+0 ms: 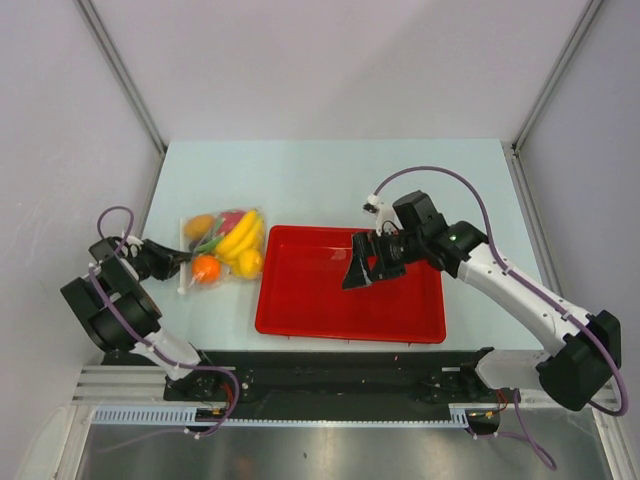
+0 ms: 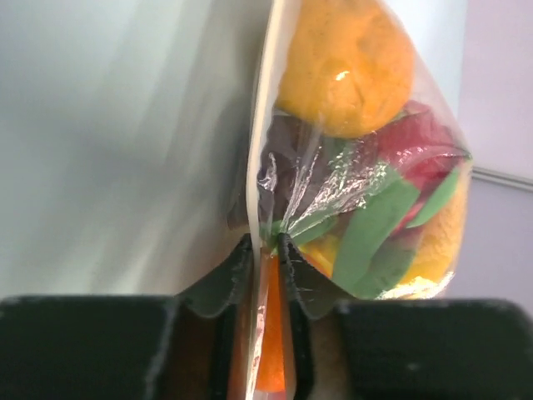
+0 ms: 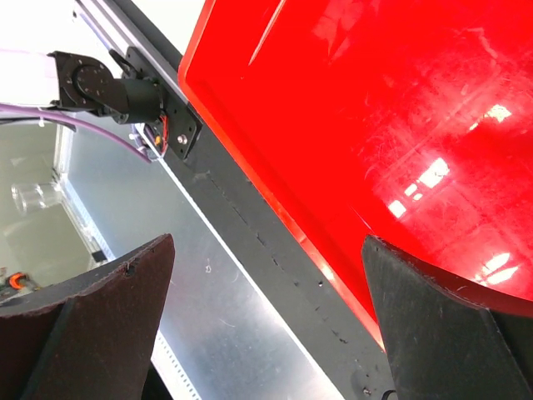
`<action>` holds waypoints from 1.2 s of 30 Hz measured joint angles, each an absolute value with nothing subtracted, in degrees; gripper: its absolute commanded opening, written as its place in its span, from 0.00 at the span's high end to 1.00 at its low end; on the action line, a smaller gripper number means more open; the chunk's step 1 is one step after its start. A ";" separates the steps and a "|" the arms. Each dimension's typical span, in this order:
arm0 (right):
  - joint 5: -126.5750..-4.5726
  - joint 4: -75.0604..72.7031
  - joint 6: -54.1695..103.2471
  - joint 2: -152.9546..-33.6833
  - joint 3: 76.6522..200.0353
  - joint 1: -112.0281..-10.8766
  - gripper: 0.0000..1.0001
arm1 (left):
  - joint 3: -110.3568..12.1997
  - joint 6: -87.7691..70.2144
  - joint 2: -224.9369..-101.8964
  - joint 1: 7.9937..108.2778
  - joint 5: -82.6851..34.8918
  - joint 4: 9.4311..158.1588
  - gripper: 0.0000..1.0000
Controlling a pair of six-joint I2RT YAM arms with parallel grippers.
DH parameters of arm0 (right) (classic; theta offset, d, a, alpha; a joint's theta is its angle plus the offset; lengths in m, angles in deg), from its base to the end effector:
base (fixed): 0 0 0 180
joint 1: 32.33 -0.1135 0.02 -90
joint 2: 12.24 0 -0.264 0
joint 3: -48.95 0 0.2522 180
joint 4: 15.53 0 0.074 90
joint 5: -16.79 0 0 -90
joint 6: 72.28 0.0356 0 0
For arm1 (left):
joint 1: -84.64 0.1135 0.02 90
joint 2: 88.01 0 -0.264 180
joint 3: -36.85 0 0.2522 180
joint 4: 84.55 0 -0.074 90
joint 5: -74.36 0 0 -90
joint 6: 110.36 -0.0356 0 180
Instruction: Open the zip-top bag and remove the fake food
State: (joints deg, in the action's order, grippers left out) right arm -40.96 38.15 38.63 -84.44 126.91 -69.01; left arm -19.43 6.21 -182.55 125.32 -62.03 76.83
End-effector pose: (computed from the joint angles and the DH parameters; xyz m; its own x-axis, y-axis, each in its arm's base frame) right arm 0.1972 0.1705 0.3129 -0.8387 -0.2483 -0.4847 -0.5274 0.5923 0.6092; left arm 0.2388 0.1713 0.1380 -0.5012 -0.8376 -0.2174 -0.4179 0.4543 -0.7868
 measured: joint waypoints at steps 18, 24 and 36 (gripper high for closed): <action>-62.78 11.59 27.70 -98.17 132.25 -90.48 0.00 | -21.33 14.87 -148.00 119.20 -47.12 50.62 1.00; -66.82 -4.84 19.35 -105.67 135.92 -94.28 0.03 | -20.28 24.94 -139.71 114.57 -39.73 44.61 1.00; -63.91 -30.88 5.91 -116.94 132.88 -102.76 0.33 | -28.55 35.41 -131.30 113.30 -31.65 28.20 1.00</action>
State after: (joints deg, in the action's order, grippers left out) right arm -63.91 -30.88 5.91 -116.94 132.88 -102.76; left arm -28.55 35.41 -131.30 113.30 -31.65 28.20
